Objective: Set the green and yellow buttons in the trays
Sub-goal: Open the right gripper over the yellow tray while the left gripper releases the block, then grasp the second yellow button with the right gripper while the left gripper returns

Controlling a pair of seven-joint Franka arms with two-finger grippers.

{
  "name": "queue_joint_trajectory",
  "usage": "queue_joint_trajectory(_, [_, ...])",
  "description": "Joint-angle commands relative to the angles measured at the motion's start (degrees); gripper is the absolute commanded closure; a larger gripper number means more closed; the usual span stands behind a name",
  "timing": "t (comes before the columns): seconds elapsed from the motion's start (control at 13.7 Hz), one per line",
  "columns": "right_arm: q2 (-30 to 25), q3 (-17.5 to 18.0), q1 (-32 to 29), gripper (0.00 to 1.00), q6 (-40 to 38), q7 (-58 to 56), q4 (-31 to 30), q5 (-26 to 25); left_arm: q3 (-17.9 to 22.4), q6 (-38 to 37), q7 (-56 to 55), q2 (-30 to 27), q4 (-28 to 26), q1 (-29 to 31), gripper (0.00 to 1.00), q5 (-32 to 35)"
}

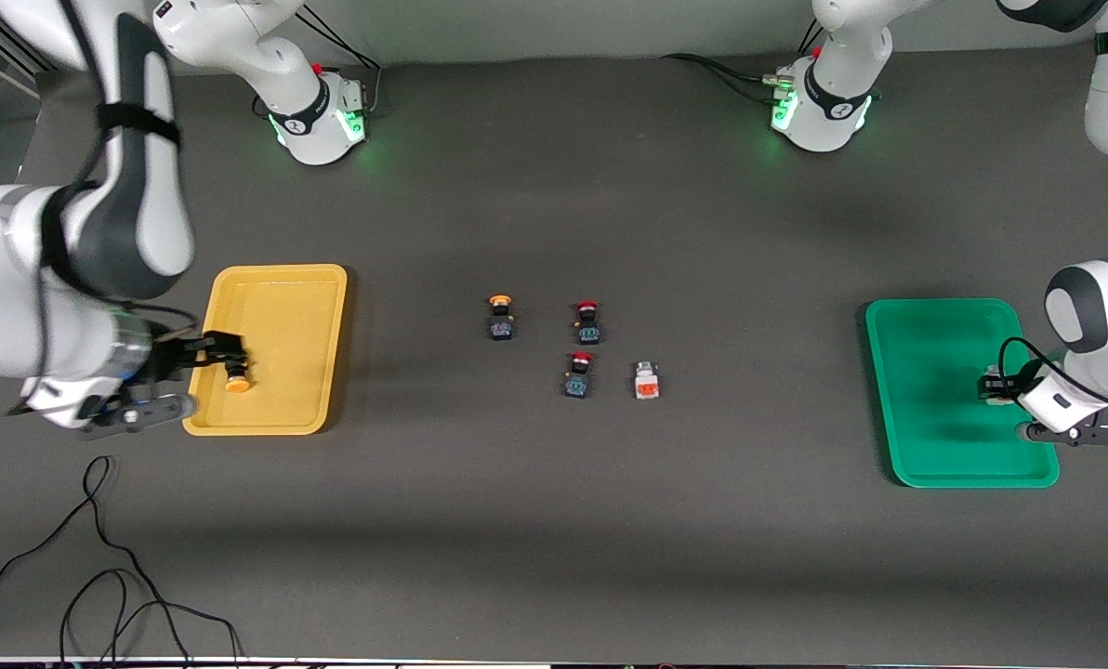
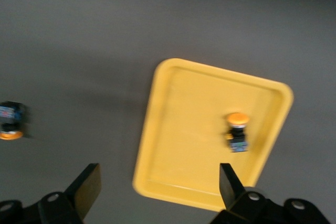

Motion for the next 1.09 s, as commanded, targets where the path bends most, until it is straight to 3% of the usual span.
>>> queue_joint_trajectory(0.0, [-0.36,0.03,8.02,0.0,-0.58,12.18,-0.07,-0.55,-0.16,0.89,1.11,0.02,-0.12,0.5,0.41,0.61])
queue_joint_trajectory(0.07, [0.16,0.12,11.53,0.0,0.21,15.97,-0.07,0.06,-0.16,0.89,1.11,0.02,-0.2,0.5,0.27,0.61])
queue_joint_trajectory(0.29, [2.79,0.12,20.15,0.0,3.72,26.88,-0.16,8.22,-0.16,0.62,1.11,-0.07,-0.12,0.5,0.18,0.52])
queue_joint_trajectory(0.51, [4.12,0.12,27.81,0.0,8.29,36.64,0.02,9.3,-0.42,-2.61,1.2,-2.6,-0.12,0.5,0.18,0.52])
queue_joint_trajectory(0.66, [4.56,0.04,29.93,0.0,8.83,37.98,-1.12,9.3,-0.77,-9.19,0.76,-5.76,0.67,-0.55,0.25,0.26])
queue_joint_trajectory(0.8, [4.65,0.12,30.11,0.0,12.5,37.98,-5.32,9.3,-1.56,-15.87,0.15,-8.14,2.16,-2.04,0.25,-1.32])
queue_joint_trajectory(1.02, [4.74,0.21,33.18,0.0,25.48,37.98,-14.89,9.38,-5.94,-23.44,-0.72,-9.64,5.67,-2.13,0.25,-5.0])
